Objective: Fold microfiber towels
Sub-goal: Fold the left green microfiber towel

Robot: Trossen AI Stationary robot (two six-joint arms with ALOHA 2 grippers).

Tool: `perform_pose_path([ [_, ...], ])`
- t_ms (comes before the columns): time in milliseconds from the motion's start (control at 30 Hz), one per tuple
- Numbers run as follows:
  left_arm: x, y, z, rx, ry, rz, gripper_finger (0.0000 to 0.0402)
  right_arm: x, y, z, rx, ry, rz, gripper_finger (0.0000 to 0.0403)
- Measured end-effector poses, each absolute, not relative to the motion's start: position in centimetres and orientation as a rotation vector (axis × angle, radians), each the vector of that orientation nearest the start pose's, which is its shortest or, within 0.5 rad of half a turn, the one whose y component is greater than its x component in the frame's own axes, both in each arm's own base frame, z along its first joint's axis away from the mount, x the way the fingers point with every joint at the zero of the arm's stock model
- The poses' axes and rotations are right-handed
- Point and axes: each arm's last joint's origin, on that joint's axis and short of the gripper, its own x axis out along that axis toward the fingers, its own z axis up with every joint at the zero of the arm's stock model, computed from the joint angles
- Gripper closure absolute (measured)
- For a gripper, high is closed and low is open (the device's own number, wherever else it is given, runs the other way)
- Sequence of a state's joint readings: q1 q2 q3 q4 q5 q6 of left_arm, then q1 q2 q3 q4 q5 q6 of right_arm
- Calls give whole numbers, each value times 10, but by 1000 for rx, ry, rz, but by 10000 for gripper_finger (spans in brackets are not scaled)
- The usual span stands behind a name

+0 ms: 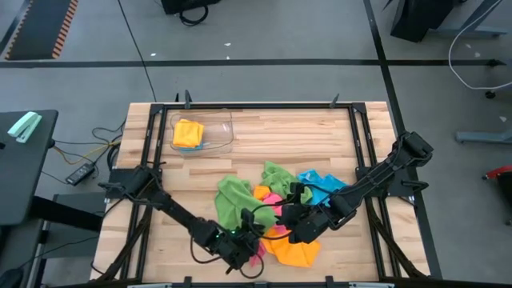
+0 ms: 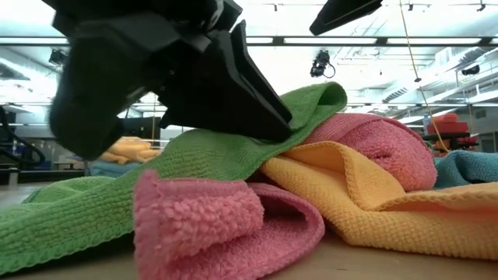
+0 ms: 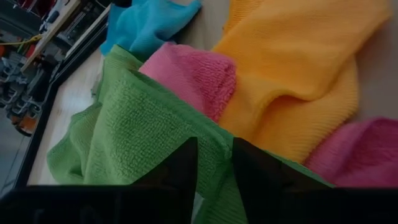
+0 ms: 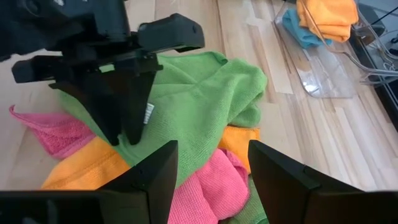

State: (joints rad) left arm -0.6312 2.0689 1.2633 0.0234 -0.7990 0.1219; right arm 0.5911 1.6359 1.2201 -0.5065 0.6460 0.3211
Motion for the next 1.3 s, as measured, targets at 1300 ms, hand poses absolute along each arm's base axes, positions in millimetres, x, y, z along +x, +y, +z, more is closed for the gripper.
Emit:
perform_pose_path([
  [1300,298,-252,219,452,640,-279,395,292,175,251,-226,724,-169,199],
])
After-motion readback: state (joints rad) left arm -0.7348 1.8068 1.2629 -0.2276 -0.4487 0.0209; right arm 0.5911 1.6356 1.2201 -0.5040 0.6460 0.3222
